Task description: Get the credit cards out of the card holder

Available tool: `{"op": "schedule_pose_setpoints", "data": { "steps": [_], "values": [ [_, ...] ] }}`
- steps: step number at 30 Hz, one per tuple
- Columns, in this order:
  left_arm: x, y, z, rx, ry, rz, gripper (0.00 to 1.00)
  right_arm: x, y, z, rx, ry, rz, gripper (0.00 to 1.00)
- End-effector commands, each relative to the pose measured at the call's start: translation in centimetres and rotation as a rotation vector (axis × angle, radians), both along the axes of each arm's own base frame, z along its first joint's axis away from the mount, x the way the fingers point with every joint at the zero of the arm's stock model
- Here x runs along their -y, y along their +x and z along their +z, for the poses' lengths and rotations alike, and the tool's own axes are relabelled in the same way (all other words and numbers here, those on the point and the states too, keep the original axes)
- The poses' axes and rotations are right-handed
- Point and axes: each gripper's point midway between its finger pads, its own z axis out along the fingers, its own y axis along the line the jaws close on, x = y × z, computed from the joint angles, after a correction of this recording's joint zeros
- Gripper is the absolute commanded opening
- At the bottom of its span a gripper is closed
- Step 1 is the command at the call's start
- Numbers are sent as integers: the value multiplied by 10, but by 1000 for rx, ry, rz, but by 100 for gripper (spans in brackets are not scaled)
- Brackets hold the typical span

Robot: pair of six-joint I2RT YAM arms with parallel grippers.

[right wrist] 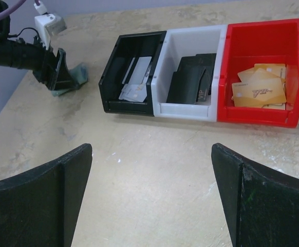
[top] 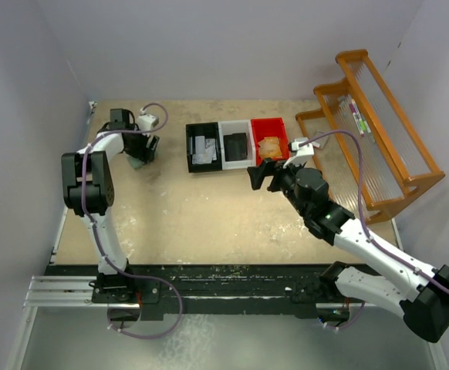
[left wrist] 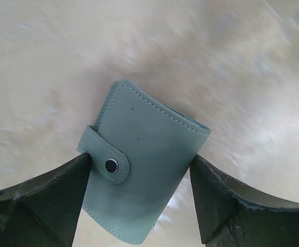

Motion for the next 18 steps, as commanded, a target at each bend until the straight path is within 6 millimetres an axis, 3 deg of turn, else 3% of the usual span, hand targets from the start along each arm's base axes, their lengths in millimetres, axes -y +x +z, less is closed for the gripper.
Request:
{"op": "schedule_pose_setpoints", "data": {
  "steps": [1,6,9,13,18],
  "values": [
    [45,-58,12,-106,-61,-172,71,-13,-2,11,15,43,49,100],
    [68,-110,0,-235,-65,-262,70,-21,-3,10,-8,49,79,100],
    [78,-130,3,-253,-57,-293,80,-20,-6,9,-16,51,87,100],
    [82,-141,12,-247,-51,-313,100,-18,-8,6,-26,48,83,100],
    [75,-145,31,-251,6,-387,99,-17,-9,10,-27,50,84,100]
  ]
}}
